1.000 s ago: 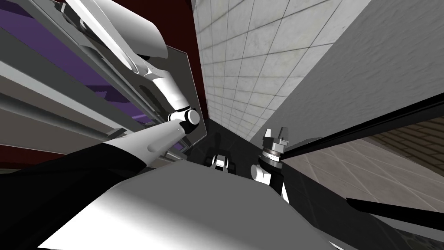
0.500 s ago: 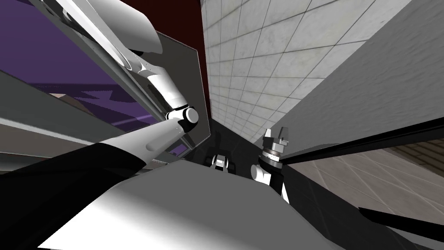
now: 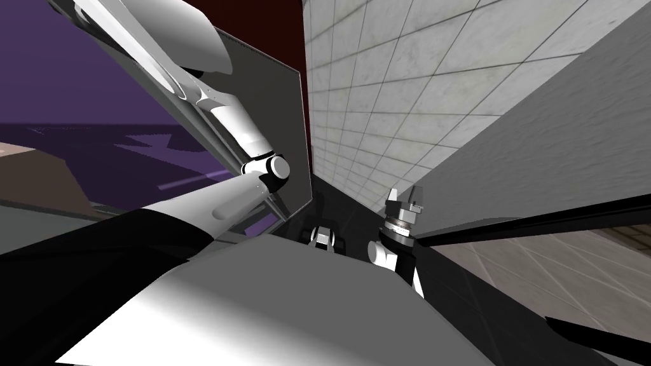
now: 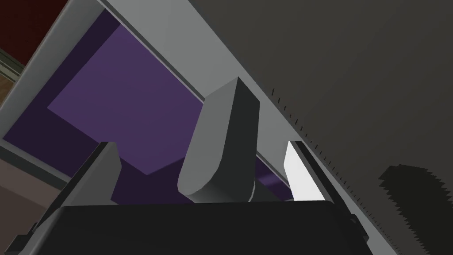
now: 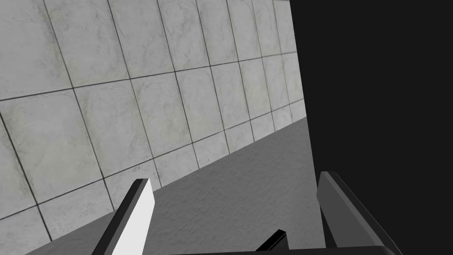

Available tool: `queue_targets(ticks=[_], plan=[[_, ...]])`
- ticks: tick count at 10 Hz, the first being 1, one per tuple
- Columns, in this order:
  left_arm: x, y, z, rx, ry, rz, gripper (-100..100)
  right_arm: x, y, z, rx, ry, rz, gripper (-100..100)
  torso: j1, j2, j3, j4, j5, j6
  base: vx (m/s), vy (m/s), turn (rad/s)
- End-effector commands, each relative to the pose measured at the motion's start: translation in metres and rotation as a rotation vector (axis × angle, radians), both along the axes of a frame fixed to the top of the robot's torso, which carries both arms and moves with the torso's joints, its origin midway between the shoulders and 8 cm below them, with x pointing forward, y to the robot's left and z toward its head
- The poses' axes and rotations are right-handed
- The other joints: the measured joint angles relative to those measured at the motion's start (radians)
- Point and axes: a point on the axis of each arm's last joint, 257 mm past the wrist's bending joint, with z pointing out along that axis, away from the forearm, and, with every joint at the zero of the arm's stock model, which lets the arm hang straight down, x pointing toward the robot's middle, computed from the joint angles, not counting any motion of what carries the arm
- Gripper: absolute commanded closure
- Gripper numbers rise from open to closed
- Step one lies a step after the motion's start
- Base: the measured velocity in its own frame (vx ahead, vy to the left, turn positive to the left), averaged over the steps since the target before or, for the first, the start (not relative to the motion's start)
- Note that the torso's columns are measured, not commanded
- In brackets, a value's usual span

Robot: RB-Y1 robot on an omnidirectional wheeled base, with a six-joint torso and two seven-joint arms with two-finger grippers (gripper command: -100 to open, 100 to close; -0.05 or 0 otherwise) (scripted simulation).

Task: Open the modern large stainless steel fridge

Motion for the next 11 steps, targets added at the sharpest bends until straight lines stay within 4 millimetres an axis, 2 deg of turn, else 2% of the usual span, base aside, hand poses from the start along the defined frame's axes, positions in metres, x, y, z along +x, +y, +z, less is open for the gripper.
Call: queue_targets(ticks=[1, 2, 3, 5, 11], plan=[[0.000, 0.000, 0.000, -0.001, 0.000, 0.000, 100, 0.000, 0.000, 0.000, 0.000, 0.000, 0.000, 0, -0.001, 0.000, 0.000, 0.000, 0.001, 0.000, 0.002, 0.008, -0.028], [-0.021, 0.006, 0.000, -0.002, 0.004, 0.065, 100, 0.000, 0.000, 0.000, 0.000, 0.000, 0.000, 0, -0.002, 0.002, 0.001, 0.002, -0.001, -0.003, 0.094, -0.170, 0.036], [-0.021, 0.006, 0.000, -0.002, 0.004, 0.065, 100, 0.000, 0.000, 0.000, 0.001, 0.000, 0.000, 0, -0.010, 0.002, 0.004, 0.002, -0.001, -0.006, 0.134, -0.234, 0.093], [-0.044, 0.012, 0.001, -0.002, 0.003, 0.133, 100, 0.000, 0.000, 0.000, 0.001, 0.000, 0.000, 0, -0.006, 0.002, 0.001, 0.001, -0.003, 0.000, 0.093, -0.232, 0.044], [-0.113, 0.020, 0.004, -0.005, -0.005, 0.338, 100, 0.000, 0.000, 0.000, 0.001, 0.000, 0.000, 0, -0.003, 0.004, 0.001, 0.003, -0.004, -0.001, 0.116, -0.271, 0.054]])
